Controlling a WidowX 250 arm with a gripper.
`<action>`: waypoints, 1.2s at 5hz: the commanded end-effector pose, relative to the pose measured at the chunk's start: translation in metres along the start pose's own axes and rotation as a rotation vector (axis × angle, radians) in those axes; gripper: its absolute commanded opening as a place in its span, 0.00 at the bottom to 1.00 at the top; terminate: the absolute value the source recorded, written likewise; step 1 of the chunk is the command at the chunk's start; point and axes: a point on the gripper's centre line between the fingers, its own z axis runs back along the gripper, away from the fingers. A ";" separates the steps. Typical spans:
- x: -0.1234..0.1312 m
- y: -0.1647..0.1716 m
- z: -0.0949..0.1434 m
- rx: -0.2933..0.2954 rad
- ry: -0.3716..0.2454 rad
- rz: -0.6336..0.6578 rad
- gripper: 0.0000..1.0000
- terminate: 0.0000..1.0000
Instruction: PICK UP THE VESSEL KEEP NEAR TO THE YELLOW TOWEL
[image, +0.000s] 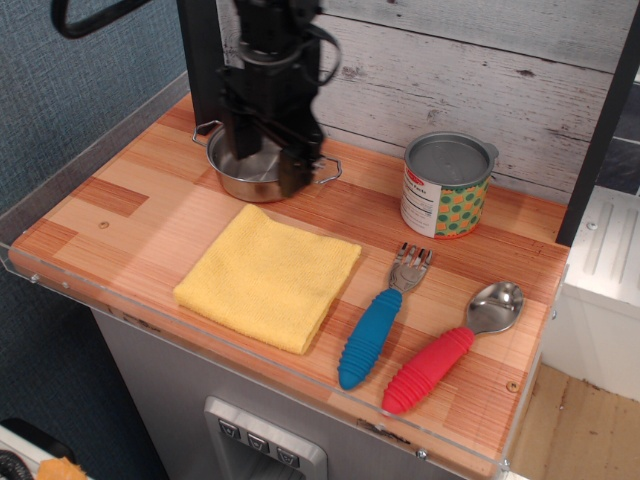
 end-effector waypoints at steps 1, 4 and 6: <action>0.022 0.016 -0.005 0.067 -0.054 -0.170 1.00 0.00; 0.032 0.017 -0.032 0.002 -0.010 -0.288 1.00 0.00; 0.029 0.021 -0.037 -0.018 -0.014 -0.277 0.00 0.00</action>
